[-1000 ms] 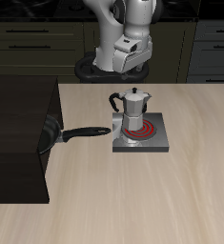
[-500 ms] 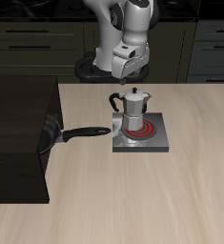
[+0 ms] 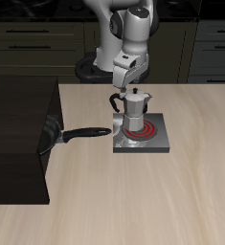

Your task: Place the moka pot on the stove and close the stove

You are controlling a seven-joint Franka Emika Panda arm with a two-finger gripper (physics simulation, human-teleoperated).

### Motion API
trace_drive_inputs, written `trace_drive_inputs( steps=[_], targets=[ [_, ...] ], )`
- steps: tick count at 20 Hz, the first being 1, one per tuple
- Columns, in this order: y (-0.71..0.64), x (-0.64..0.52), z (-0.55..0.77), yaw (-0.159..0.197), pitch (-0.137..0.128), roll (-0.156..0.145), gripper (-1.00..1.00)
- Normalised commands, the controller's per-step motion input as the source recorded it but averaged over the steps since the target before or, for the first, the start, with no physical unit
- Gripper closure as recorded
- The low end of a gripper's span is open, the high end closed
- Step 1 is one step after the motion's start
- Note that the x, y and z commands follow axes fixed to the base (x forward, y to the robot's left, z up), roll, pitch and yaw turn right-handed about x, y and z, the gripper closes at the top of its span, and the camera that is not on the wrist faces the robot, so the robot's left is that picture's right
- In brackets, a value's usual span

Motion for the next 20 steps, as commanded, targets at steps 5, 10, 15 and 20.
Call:
trace_drive_inputs(
  steps=[5,10,15,20],
  targets=[
    [0.06,0.02,-0.16,0.034,0.025,0.013,-1.00],
    [0.04,-0.05,-0.08,0.015,0.000,0.018,-1.00],
    [0.06,-0.15,-0.13,0.013,-0.013,0.019,-1.00],
    [0.07,-0.19,-0.15,0.008,-0.019,0.015,-1.00]
  ],
)
